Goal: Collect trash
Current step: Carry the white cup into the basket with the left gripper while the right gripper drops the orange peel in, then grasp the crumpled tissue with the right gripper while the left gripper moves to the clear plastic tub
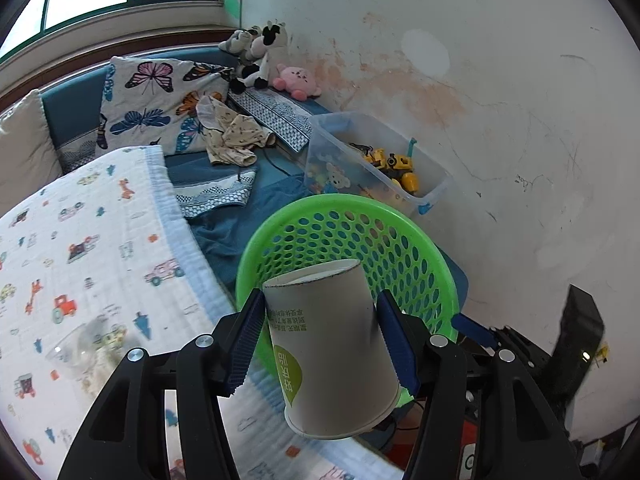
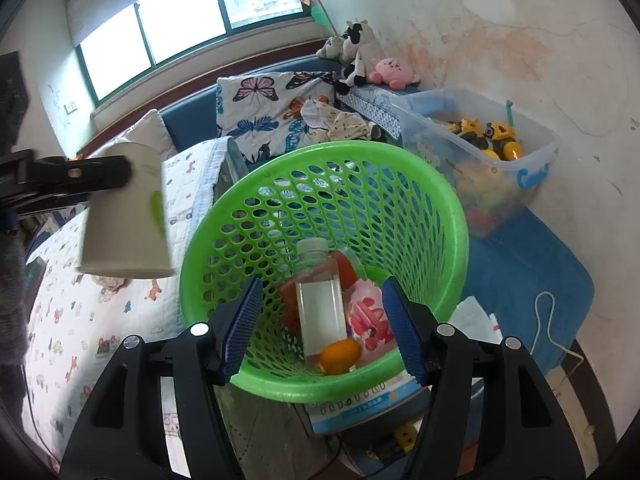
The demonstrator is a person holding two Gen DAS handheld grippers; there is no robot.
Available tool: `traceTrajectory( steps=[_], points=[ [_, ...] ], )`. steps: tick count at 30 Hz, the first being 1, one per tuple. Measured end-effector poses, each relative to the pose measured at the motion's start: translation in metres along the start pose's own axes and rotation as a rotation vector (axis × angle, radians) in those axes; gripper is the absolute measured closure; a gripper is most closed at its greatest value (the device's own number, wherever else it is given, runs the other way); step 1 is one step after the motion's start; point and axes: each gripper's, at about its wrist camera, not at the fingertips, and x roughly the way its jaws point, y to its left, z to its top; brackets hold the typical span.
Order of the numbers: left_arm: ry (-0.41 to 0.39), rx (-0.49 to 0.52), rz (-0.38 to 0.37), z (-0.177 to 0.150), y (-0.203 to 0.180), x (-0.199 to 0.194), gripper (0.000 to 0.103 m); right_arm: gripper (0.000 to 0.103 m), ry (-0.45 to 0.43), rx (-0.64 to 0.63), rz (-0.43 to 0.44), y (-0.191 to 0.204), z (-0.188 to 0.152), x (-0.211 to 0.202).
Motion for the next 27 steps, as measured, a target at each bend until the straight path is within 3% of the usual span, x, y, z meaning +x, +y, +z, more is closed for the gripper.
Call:
traceTrajectory(
  steps=[12,15,27],
  points=[
    [0.045,-0.009,-0.046,0.002,-0.018,0.039,0.047,0.039,-0.034,-0.004,0.016,0.0,-0.008,-0.021],
    [0.055,-0.013,-0.055,0.0,-0.02,0.042,0.038,0.039,-0.036,-0.003,0.018,0.0,-0.009,-0.023],
    [0.028,-0.015,0.002,-0.013,0.006,0.008,0.037,0.038,-0.034,-0.015,0.048,0.013,-0.014,-0.026]
  ],
)
